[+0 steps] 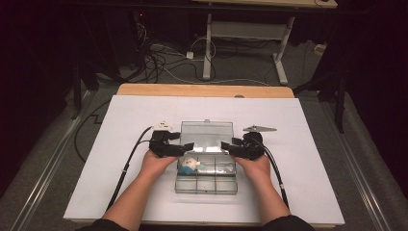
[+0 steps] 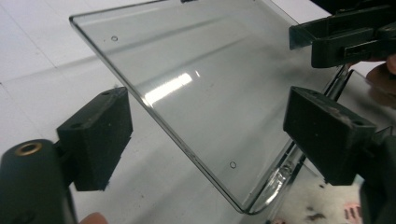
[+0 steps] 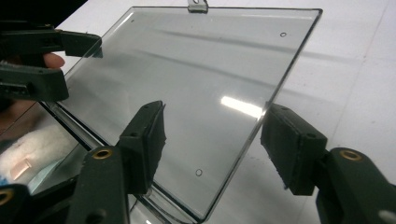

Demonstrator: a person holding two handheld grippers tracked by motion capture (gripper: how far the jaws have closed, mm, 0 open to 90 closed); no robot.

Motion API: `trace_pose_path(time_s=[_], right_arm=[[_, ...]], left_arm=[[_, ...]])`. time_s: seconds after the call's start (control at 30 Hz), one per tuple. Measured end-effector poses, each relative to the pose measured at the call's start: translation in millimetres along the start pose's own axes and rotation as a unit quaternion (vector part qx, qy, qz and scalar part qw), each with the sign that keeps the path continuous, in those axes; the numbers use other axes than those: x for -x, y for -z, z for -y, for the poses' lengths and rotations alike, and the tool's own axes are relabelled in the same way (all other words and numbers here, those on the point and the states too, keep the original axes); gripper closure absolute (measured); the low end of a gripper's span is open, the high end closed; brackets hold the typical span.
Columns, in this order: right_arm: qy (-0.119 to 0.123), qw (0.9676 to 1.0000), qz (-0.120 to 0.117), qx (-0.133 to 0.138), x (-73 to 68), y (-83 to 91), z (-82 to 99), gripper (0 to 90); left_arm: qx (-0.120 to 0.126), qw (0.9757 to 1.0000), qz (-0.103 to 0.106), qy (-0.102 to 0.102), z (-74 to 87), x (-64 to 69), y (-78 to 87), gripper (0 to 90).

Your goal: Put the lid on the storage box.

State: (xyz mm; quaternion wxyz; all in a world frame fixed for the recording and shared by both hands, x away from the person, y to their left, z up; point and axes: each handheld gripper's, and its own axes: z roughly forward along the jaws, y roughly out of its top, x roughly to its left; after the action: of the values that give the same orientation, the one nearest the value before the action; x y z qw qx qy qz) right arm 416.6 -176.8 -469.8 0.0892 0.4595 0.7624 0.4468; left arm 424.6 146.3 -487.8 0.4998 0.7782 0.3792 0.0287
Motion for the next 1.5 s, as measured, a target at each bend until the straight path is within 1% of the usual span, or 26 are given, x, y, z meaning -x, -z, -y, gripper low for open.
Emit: trace_pose_path(time_s=[0.13,0.2,0.3,0.37,0.43,0.5,0.67,0.7,0.83,0.87,0.93,1.0,1.1,1.13,1.2,1.27,1.37,1.5], right_arm=[[0.015,0.9998,0.010,0.010,-2.6,4.5,-1.7,47.7],[0.021,0.9996,0.014,0.013,-3.5,6.4,-2.2,49.7],[0.030,0.9991,0.022,0.022,-6.2,9.4,-2.4,53.3],[0.037,0.9985,0.027,0.030,-7.2,12.0,-2.3,56.7],[0.043,0.9979,0.031,0.036,-8.3,14.6,-2.1,59.1],[0.049,0.9974,0.035,0.040,-9.2,17.3,-1.7,61.7],[0.069,0.9954,0.044,0.049,-12.1,23.6,-0.5,66.7],[0.077,0.9947,0.047,0.051,-13.3,24.8,-0.4,67.5],[0.091,0.9930,0.052,0.054,-15.8,29.7,-0.7,71.8],[0.095,0.9926,0.054,0.055,-16.5,30.9,-0.7,72.8],[0.099,0.9920,0.056,0.054,-17.9,33.5,-0.2,74.8],[0.105,0.9914,0.056,0.054,-18.1,36.5,0.7,77.7],[0.107,0.9915,0.052,0.052,-18.7,42.9,5.8,80.9],[0.112,0.9910,0.052,0.052,-19.0,45.4,7.7,82.3],[0.125,0.9886,0.063,0.057,-21.3,51.4,11.8,85.8],[0.123,0.9891,0.055,0.060,-22.6,56.3,15.3,89.5],[0.134,0.9880,0.047,0.060,-26.4,60.6,17.4,90.0],[0.147,0.9861,0.038,0.068,-33.7,61.0,16.3,90.0]], left_arm=[[-0.001,1.0000,-0.002,0.005,-1.6,-0.3,4.0,19.4],[-0.005,1.0000,0.002,0.006,-1.6,-0.8,5.5,22.5],[-0.013,0.9999,0.005,0.003,-1.0,0.8,8.2,26.6],[-0.015,0.9999,0.007,-0.002,-0.9,3.2,10.1,29.8],[-0.012,0.9998,0.006,-0.011,-1.4,5.7,12.3,36.4],[-0.008,0.9998,0.007,-0.016,-2.1,7.2,14.2,40.4],[0.003,0.9995,-0.005,-0.032,-2.0,10.1,18.7,48.6],[0.005,0.9994,-0.007,-0.033,-1.9,10.4,19.6,50.7],[0.018,0.9985,-0.018,-0.049,0.1,12.9,24.0,58.2],[0.022,0.9983,-0.019,-0.050,0.9,13.5,24.9,60.4],[0.025,0.9981,-0.016,-0.054,2.2,13.4,26.7,63.7],[0.029,0.9978,-0.011,-0.058,2.6,13.5,29.5,66.7],[0.032,0.9971,-0.013,-0.067,2.6,16.1,33.3,70.0],[0.032,0.9971,-0.014,-0.068,2.5,17.0,34.4,70.9],[0.033,0.9967,-0.016,-0.073,2.4,19.0,36.6,72.6],[0.032,0.9963,-0.019,-0.078,2.7,21.1,38.3,73.6],[0.034,0.9957,-0.020,-0.083,3.1,23.9,40.5,73.8],[0.038,0.9950,-0.021,-0.090,4.8,26.7,42.6,73.7]])
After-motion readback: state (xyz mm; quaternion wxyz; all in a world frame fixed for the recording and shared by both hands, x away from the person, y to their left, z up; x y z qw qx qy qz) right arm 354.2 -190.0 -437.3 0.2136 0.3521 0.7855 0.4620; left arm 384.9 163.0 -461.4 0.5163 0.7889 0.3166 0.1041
